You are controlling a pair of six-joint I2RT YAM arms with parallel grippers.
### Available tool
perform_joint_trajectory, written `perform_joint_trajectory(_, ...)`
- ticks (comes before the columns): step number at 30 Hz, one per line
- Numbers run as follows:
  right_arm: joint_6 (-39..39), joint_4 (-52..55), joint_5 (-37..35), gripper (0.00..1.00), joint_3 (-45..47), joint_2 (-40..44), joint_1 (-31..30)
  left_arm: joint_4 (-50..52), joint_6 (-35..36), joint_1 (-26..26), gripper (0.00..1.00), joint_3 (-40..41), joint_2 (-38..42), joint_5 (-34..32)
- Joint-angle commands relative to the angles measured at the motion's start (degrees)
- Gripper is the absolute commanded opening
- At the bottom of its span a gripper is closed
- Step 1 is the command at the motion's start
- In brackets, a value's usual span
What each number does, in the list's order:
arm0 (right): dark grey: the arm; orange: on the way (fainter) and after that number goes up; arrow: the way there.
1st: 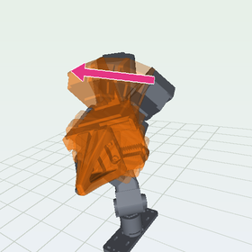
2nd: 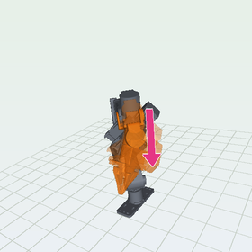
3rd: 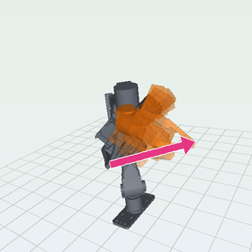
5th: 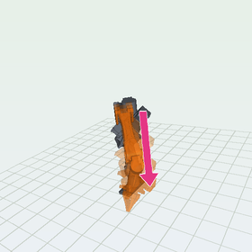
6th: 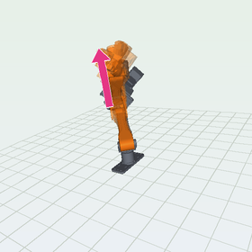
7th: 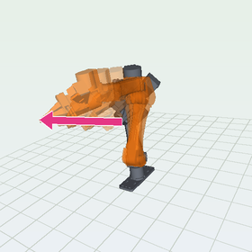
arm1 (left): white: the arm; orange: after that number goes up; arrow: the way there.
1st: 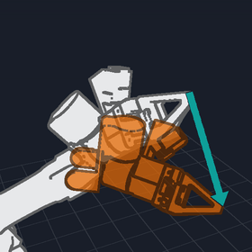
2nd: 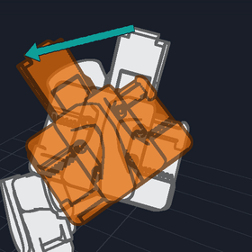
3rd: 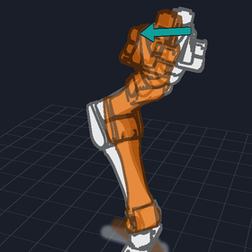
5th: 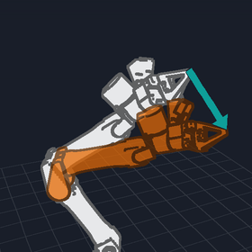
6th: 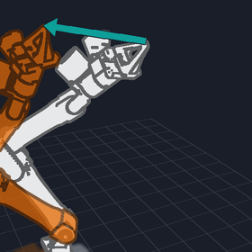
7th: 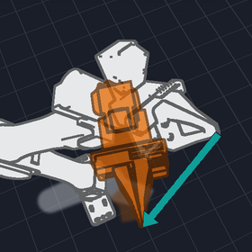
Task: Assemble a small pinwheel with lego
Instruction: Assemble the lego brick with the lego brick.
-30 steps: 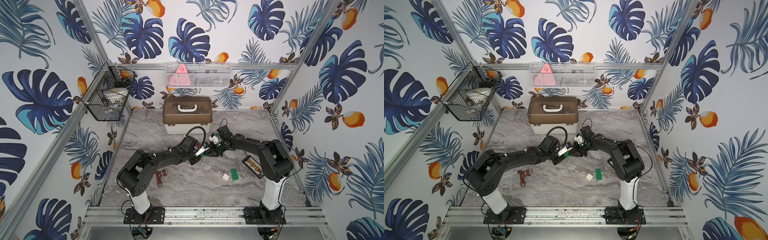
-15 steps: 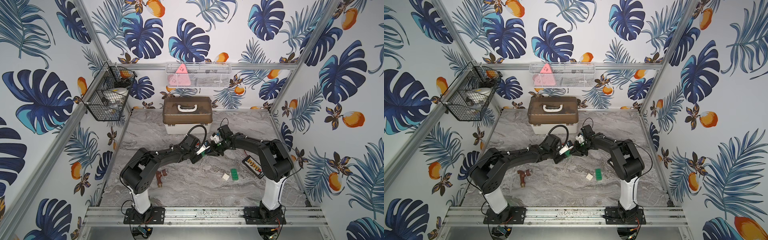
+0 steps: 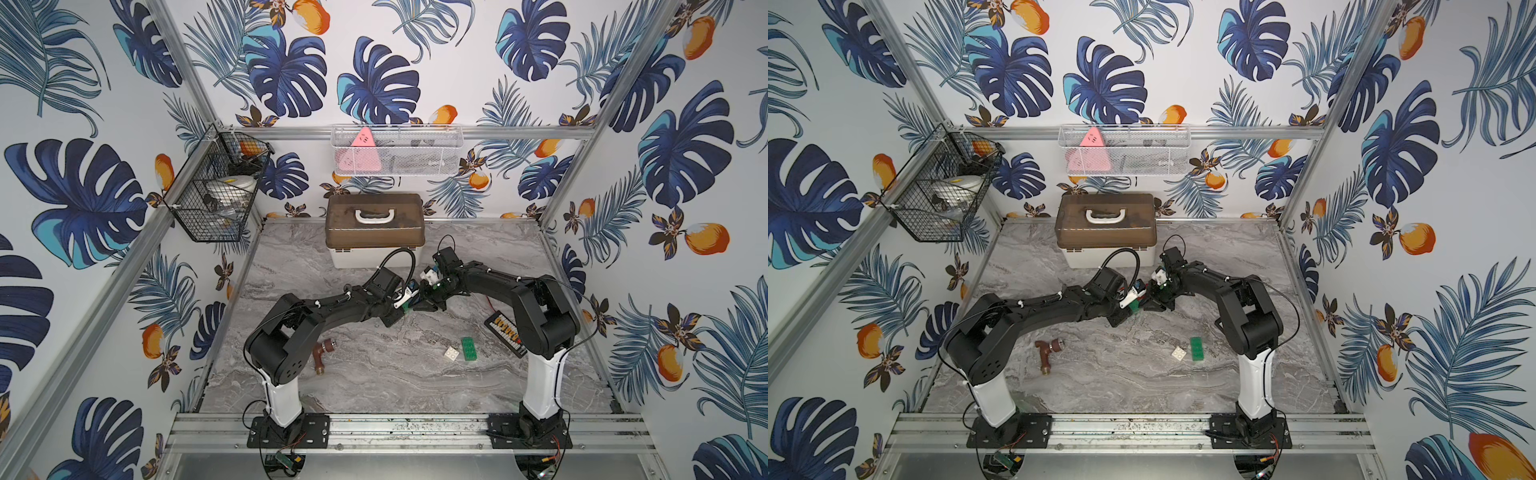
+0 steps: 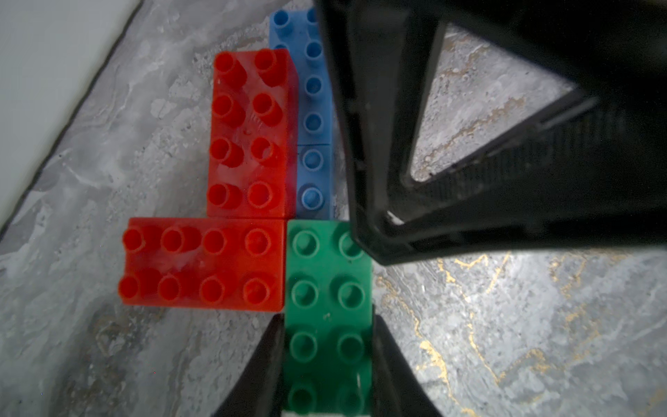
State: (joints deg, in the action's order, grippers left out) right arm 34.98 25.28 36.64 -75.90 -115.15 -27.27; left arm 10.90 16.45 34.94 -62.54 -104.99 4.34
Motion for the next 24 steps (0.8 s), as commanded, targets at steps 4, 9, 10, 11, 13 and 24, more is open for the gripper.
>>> perform_joint_trajectory(4, 1.18, -5.80, -0.60, 0.24, -0.20, -0.69, -2.70, 1.48, 3.15, 2.99, 0.00, -1.71, -2.00, 3.21)
perform_joint_trajectory(9, 2.77, -8.44, 1.76, 0.24, 0.52, -0.69, -2.70, 1.04, -1.02, 3.38, 0.00, -1.83, -2.98, 5.88)
perform_joint_trajectory(10, 3.06, -8.82, 2.08, 0.24, 0.72, -0.69, -2.69, 0.66, -1.05, 3.38, 0.00, -1.57, -2.63, 5.62)
perform_joint_trajectory(11, 3.08, -8.74, 2.05, 0.25, 0.99, -0.62, -2.56, 0.13, -0.97, 3.27, 0.00, -1.14, -1.82, 5.40)
perform_joint_trajectory(13, 2.73, -8.62, 1.98, 0.25, 1.65, -0.02, -1.80, 0.55, -0.23, 2.69, 0.00, -1.56, -1.12, 5.21)
perform_joint_trajectory(24, 1.31, -7.47, 3.43, 0.28, 5.11, 4.14, 2.66, 3.76, 0.19, 1.01, 0.38, -4.16, -0.87, 5.75)
